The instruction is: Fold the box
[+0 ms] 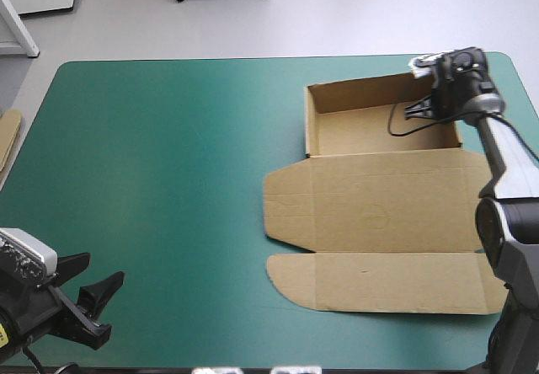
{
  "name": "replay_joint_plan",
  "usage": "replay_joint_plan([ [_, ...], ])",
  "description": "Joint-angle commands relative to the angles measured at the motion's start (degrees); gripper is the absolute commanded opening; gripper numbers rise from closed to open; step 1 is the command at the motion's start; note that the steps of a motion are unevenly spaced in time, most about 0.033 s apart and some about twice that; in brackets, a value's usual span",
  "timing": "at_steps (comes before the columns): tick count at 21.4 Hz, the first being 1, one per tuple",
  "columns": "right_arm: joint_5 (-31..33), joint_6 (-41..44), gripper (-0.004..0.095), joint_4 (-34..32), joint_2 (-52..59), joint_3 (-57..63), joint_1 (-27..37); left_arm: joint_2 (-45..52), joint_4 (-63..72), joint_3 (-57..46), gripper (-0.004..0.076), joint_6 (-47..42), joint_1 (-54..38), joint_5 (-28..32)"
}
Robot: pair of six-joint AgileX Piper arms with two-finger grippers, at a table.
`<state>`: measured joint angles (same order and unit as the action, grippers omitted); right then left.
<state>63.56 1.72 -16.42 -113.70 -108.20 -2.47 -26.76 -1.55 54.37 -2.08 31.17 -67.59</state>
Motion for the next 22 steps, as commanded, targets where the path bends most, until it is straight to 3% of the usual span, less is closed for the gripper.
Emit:
replay_joint_plan([
  [1, -0.34, -6.07, -0.0019, -5.89, 4.38, -1.55, 8.07, -0.64, 0.55, 1.36, 0.0426, -0.18, 0.36, 3.75],
  [6, -2.12, -7.97, -0.0019, -5.40, 4.50, -1.46, 17.75, -0.64, 0.32, 1.36, 0.0424, -0.18, 0.36, 3.75],
  [7, -3.44, -9.29, -0.0019, -2.85, 4.50, -1.46, 20.59, -0.64, 0.45, 1.36, 0.0424, -0.18, 0.36, 3.75],
  [10, -5.29, -13.37, -0.0019, -0.13, 4.19, -1.46, 23.65, -0.64, 1.55, 1.36, 0.0424, -0.18, 0.36, 3.75],
  [15, -5.61, -12.21, 0.0017, 2.00, 2.11, -1.31, 25.80, -0.64, 1.55, 1.36, 0.0424, -0.18, 0.36, 3.75],
  [17, -5.83, -11.97, 0.0197, 3.75, 1.89, -1.18, 25.68, -0.64, 2.35, 1.36, 0.0423, -0.18, 0.36, 3.75],
  [18, -6.08, -11.97, 0.0376, 5.13, 1.77, -1.18, 25.68, -0.64, 2.68, 1.36, 0.0423, -0.18, 0.36, 3.75],
  [19, -6.09, -11.70, 0.0432, 5.54, 1.77, -1.18, 25.68, -0.64, 2.68, 1.36, 0.0423, -0.18, 0.36, 3.75],
  [20, -6.64, -10.99, 0.0598, 5.72, 1.77, -1.18, 25.68, -0.64, 2.68, 1.36, 0.0423, -0.18, 0.36, 3.75],
  [22, -7.31, -10.30, 0.0714, 5.72, 1.88, -1.28, 25.68, -0.64, 2.68, 1.36, 0.0423, -0.18, 0.36, 3.75],
])
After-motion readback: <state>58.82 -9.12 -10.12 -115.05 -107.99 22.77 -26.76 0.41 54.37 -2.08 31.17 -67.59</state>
